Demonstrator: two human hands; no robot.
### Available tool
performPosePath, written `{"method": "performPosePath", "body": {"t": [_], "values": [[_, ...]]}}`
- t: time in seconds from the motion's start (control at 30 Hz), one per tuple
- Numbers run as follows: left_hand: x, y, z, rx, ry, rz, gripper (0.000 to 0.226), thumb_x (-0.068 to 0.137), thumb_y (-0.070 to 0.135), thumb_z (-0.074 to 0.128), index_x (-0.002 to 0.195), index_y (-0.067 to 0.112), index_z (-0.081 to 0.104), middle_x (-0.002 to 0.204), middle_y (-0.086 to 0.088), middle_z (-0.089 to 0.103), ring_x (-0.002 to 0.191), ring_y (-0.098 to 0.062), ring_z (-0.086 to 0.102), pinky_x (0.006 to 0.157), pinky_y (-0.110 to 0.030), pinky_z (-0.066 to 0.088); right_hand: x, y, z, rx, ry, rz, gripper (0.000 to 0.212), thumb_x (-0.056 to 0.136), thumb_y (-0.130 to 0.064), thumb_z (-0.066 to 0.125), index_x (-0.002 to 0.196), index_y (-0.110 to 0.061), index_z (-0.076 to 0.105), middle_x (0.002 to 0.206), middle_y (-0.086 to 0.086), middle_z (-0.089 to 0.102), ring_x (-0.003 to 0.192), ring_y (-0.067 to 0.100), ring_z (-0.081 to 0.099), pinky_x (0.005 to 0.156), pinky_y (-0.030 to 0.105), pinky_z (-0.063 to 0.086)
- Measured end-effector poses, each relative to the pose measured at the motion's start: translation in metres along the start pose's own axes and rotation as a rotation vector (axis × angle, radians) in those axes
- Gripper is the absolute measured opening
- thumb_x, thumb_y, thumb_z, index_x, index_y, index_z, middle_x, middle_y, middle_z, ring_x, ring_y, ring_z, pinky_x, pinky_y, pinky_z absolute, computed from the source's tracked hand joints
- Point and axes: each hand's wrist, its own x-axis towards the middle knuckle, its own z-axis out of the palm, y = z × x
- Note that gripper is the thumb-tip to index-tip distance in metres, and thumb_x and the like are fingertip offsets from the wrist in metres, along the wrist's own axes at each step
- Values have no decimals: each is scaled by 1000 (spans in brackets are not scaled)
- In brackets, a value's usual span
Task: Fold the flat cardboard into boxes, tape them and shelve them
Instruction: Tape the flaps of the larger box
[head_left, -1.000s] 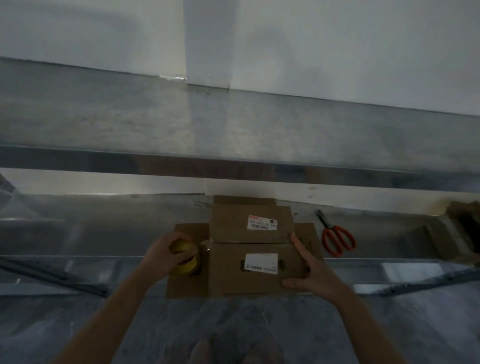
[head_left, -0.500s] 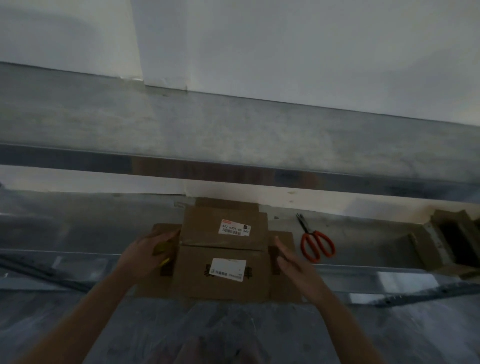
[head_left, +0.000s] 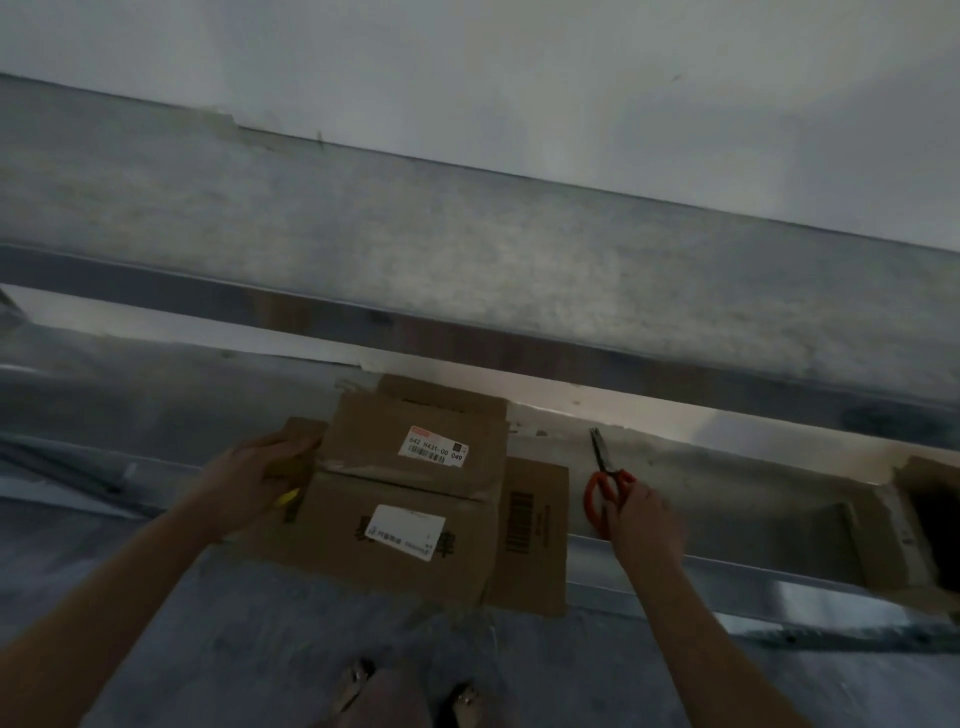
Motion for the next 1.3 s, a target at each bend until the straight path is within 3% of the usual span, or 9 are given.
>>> {"method": "performPosePath", "body": {"t": [0.2, 0.33, 0.4, 0.5, 0.67, 0.9, 1.13, 1.23, 1.3], "values": [[3, 8, -9, 4, -26, -8, 56, 90, 21, 66, 140, 38, 46, 124, 5, 57, 94, -12, 56, 74, -26, 42, -28, -3, -31, 189, 33, 48, 46, 99, -55, 36, 102, -17, 61, 72, -5, 55, 64, 16, 55, 66, 31, 44], [10, 12, -15, 15, -27, 29, 55, 88, 22, 68, 138, 36, 49, 127, 4, 58, 99, -12, 55, 76, -25, 42, -96, -13, -55, 319, -60, -36, 34, 101, -38, 43, 130, -22, 49, 104, 4, 70, 90, 21, 68, 80, 33, 55], [15, 10, -17, 20, -41, 36, 55, 88, 22, 67, 138, 38, 48, 129, 4, 57, 107, -16, 57, 82, -29, 47, -135, -27, -66, 209, -36, -37, 39, 98, -47, 46, 130, -24, 45, 97, 4, 71, 86, 25, 70, 78, 38, 56], [20, 7, -17, 23, -61, 46, 56, 90, 28, 65, 139, 43, 45, 129, 6, 56, 111, -16, 56, 87, -30, 48, -201, -71, -74, 405, -92, -113, 49, 92, -56, 51, 134, -37, 37, 94, -5, 72, 80, 15, 70, 74, 34, 56], [27, -4, -19, -18, -98, 155, 55, 91, 35, 62, 140, 46, 41, 118, 2, 60, 100, -17, 59, 84, -36, 52, -266, -175, -53, 523, -89, -181, 52, 90, -59, 51, 135, -47, 28, 87, -14, 63, 80, 4, 66, 65, 16, 46], [39, -23, -23, -148, -225, 299, 64, 86, 42, 68, 142, 48, 38, 136, 3, 56, 116, -15, 56, 98, -38, 48, -285, -286, -22, 641, -111, -48, 34, 96, -54, 45, 125, -38, 36, 92, -14, 57, 90, 10, 64, 69, 23, 45], [50, -34, -30, -200, -362, 405, 72, 80, 40, 74, 142, 43, 38, 145, 11, 46, 129, -7, 45, 109, -33, 38, -268, -290, -9, 622, 37, 53, 31, 99, -40, 47, 130, -41, 40, 107, -11, 66, 91, 9, 64, 78, 33, 56], [51, -38, -39, -236, -407, 430, 76, 82, 39, 72, 141, 55, 28, 131, 20, 47, 116, 2, 44, 95, -17, 34, -259, -291, -7, 582, 103, 28, 33, 100, -37, 46, 133, -38, 43, 110, -10, 65, 93, 10, 64, 77, 30, 56], [51, -34, -45, -252, -428, 439, 82, 82, 35, 73, 140, 60, 21, 120, 19, 45, 110, 3, 44, 92, -19, 34, -254, -293, -7, 600, 140, 30, 32, 100, -35, 47, 132, -38, 44, 108, -10, 65, 92, 9, 63, 77, 30, 56]]}}
